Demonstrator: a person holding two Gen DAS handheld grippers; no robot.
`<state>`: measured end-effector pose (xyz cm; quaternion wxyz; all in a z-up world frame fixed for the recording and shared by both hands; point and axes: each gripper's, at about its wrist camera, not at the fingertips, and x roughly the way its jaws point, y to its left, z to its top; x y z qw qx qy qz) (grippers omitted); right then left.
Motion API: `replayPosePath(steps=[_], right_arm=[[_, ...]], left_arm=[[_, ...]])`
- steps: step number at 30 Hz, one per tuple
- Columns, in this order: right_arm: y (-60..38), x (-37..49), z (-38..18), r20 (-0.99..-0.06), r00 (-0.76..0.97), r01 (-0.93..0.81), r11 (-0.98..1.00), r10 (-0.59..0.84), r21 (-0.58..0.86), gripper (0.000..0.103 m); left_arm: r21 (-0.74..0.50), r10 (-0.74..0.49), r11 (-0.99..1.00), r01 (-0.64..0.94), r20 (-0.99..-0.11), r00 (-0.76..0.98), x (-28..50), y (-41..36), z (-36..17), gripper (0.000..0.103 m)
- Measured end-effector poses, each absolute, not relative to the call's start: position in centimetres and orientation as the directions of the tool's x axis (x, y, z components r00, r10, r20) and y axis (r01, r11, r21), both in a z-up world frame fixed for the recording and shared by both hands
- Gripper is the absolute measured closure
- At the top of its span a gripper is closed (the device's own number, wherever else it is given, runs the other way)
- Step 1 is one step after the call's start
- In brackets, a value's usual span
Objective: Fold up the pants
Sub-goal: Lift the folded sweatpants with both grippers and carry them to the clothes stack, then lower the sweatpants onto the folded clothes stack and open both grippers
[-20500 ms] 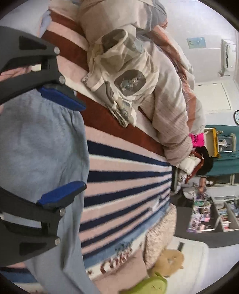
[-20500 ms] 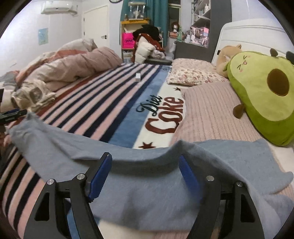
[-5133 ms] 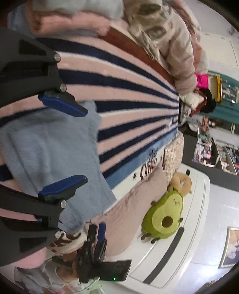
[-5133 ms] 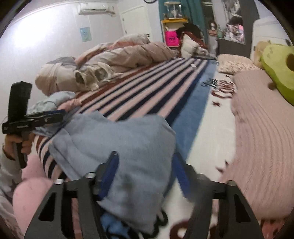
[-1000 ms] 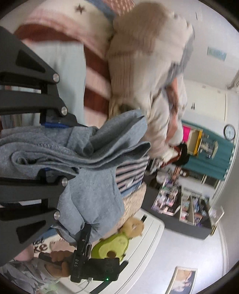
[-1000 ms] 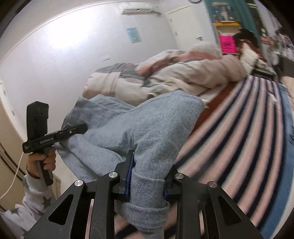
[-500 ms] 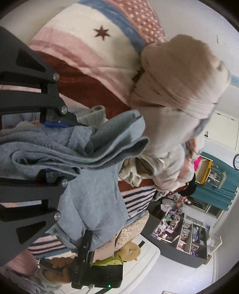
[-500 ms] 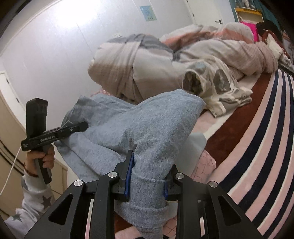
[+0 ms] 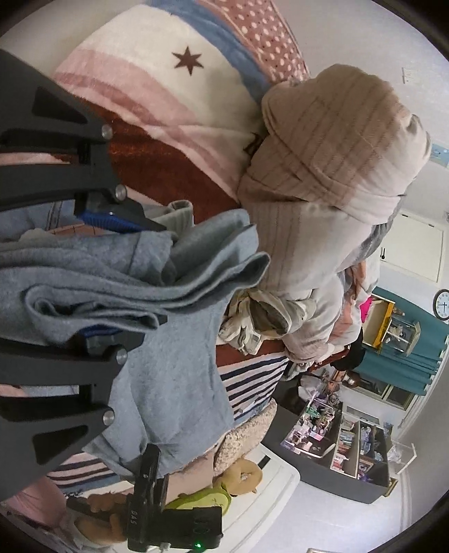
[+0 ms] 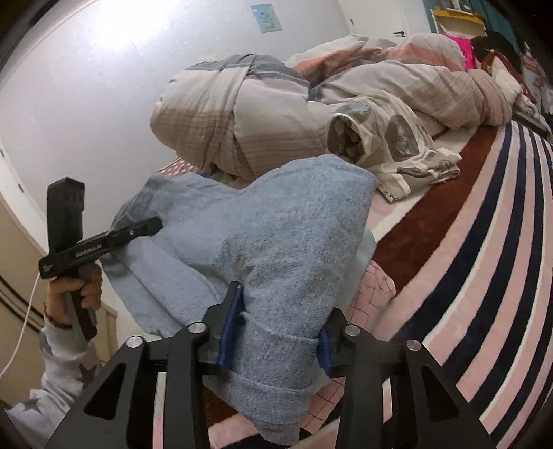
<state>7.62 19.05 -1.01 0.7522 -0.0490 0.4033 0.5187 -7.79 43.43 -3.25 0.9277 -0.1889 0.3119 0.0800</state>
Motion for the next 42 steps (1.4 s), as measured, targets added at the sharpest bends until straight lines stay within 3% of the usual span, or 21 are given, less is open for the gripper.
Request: replayPosePath(steps=[9,18,20,23,29,31,35,42], right_arm=[[17.8,6.7,0.2,-0.657,0.159,-0.834,0.457,0.737,0.31,0.052],[13.2,4.3,1.6,-0.636,0.179,-0.852,0.441,0.751,0.281,0.045],[11.7,3.6,1.8,-0.626,0.177,-0.856,0.433,0.76,0.284,0.036],[9.1,2.3,2.4,-0.608,0.187,-0.868,0.419,0.772,0.265,0.034],[1.9,-1.1,3.9,-0.547,0.29,-0.875,0.449,0.785,0.18,0.019],[-1.0,-2.1,4.2,-0.524,0.336,-0.865,0.476,0.783,0.157,0.018],[-6.8,-3.7,3.9,-0.483,0.458,-0.807,0.577,0.746,0.125,0.006],[-15.5,-5.1,1.5,-0.438,0.695,-0.616,0.786,0.57,0.045,0.001]], left_arm=[[-0.19,0.162,0.924,-0.331,-0.589,0.792,-9.5,42.3,-1.3,0.041],[-0.121,0.208,0.941,-0.317,-0.533,0.82,-11.5,36.2,2.0,0.03],[-0.119,0.205,0.944,-0.307,-0.517,0.831,-11.9,34.1,2.3,0.025],[-0.096,0.199,0.955,-0.281,-0.497,0.845,-12.0,30.1,2.5,0.024],[-0.082,0.139,0.977,-0.196,-0.452,0.881,-10.9,22.2,2.8,0.016],[-0.062,0.128,0.983,-0.171,-0.43,0.894,-10.2,19.2,2.9,0.014],[-0.037,0.113,0.99,-0.136,-0.367,0.923,-9.3,13.6,3.3,0.006],[-0.043,0.08,0.994,-0.098,-0.312,0.947,-7.8,6.8,2.2,0.004]])
